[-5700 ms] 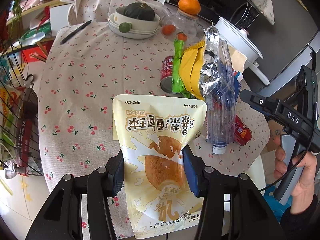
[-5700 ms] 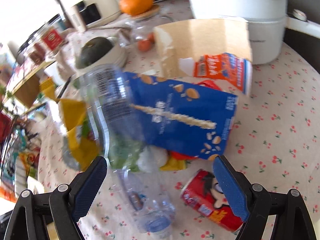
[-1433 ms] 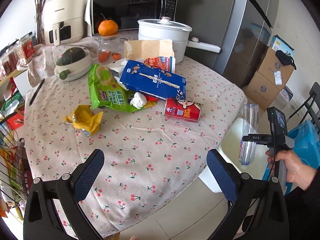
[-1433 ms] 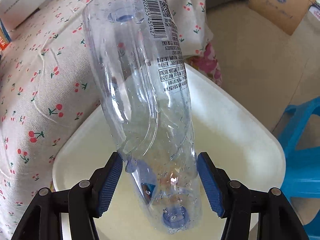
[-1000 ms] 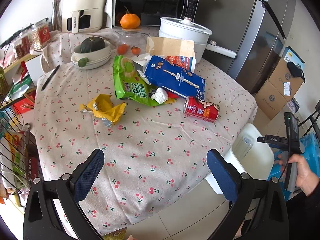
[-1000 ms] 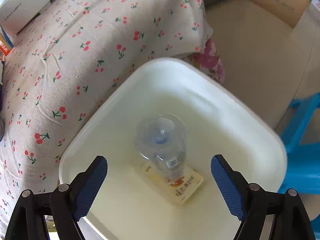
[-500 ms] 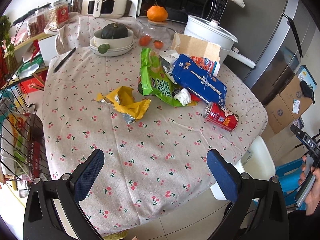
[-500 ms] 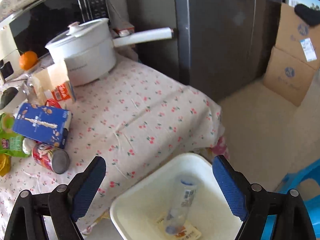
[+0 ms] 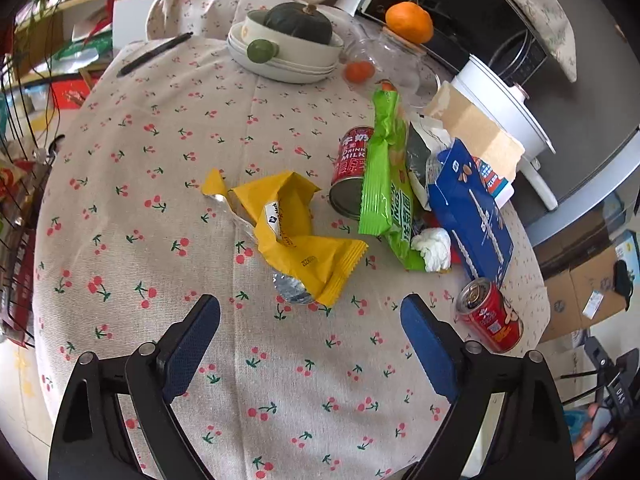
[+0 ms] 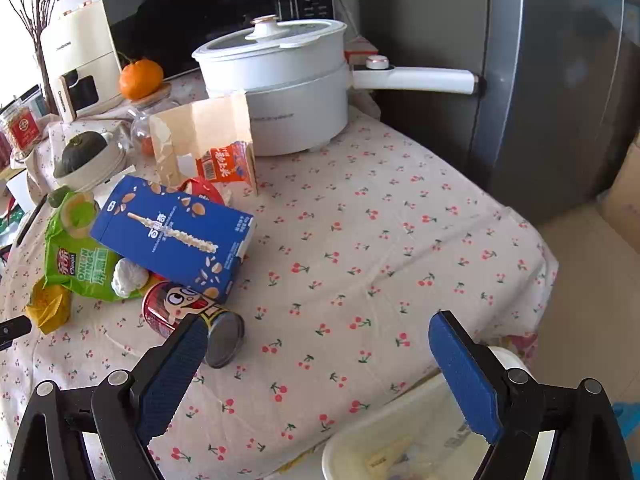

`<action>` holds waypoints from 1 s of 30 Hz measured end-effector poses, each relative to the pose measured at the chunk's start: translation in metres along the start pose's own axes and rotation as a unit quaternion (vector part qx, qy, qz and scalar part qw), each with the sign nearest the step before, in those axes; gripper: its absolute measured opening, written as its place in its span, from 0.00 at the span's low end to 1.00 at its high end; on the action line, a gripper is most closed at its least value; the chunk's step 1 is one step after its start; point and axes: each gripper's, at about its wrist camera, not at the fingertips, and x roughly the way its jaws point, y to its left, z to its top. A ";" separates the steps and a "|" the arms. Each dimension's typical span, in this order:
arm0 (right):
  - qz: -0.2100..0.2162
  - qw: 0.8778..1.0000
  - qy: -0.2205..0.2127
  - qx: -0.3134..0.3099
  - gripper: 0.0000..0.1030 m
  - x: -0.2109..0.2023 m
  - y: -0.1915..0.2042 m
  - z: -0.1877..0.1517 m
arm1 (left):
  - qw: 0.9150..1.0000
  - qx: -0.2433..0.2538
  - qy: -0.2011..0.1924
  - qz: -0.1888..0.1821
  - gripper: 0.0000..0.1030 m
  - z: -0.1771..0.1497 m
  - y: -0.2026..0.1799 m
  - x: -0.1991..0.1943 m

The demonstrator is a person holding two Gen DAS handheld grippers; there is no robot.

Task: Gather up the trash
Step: 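Grasp the yellow wrapper with the left gripper while the right gripper approaches the green bag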

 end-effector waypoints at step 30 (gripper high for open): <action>0.099 0.956 0.016 -0.277 0.82 0.061 0.208 -0.016 | 1.000 0.017 -0.014 0.001 0.06 0.007 0.027 -0.064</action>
